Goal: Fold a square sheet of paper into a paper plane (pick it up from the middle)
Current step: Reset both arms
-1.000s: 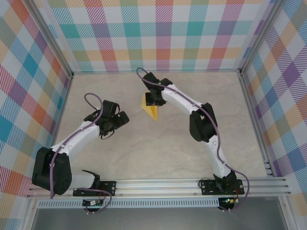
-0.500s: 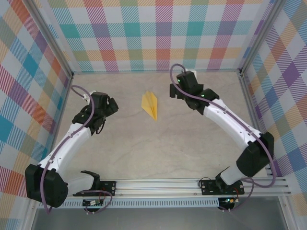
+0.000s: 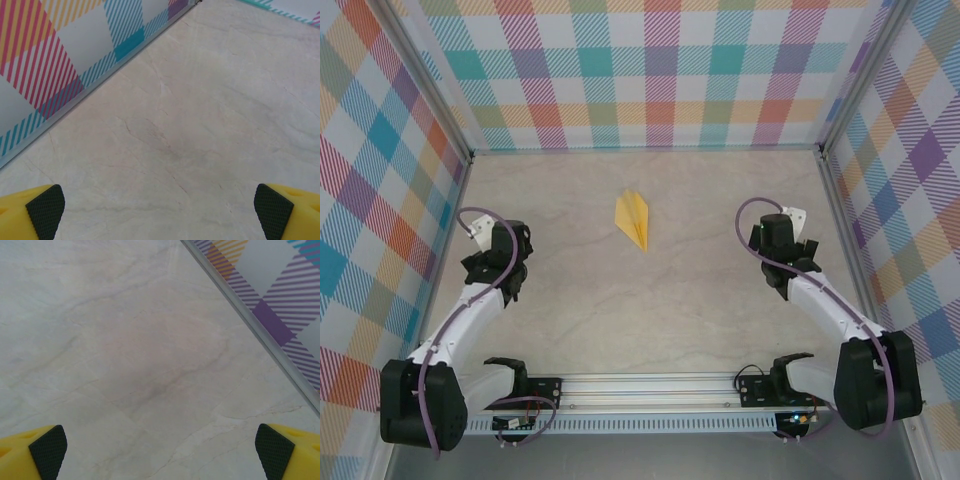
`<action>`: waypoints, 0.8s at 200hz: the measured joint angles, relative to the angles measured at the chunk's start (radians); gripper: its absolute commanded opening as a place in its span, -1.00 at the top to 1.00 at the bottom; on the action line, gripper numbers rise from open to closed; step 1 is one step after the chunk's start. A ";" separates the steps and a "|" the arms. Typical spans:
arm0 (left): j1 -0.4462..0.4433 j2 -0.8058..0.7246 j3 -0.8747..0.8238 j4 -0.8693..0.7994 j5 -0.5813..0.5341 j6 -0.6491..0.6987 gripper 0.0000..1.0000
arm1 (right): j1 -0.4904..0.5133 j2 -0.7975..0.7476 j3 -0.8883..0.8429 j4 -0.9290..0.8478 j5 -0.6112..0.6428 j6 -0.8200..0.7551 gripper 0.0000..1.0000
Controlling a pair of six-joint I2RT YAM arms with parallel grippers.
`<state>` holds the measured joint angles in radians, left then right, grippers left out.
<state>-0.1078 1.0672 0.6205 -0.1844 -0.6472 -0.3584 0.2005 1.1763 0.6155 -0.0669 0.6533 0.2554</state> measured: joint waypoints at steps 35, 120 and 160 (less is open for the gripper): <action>0.008 -0.044 -0.129 0.219 0.083 0.125 -1.00 | -0.040 0.073 -0.084 0.186 -0.064 -0.084 -0.99; 0.090 0.150 -0.272 0.699 0.439 0.328 -1.00 | -0.084 0.262 -0.176 0.657 -0.325 -0.219 -0.99; 0.100 0.207 -0.279 0.815 0.534 0.346 -1.00 | -0.103 0.287 -0.213 0.775 -0.409 -0.245 -1.00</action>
<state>-0.0074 1.2743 0.3412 0.6304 -0.1127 -0.0120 0.0978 1.4635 0.4023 0.7078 0.2447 0.0101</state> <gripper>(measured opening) 0.999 0.997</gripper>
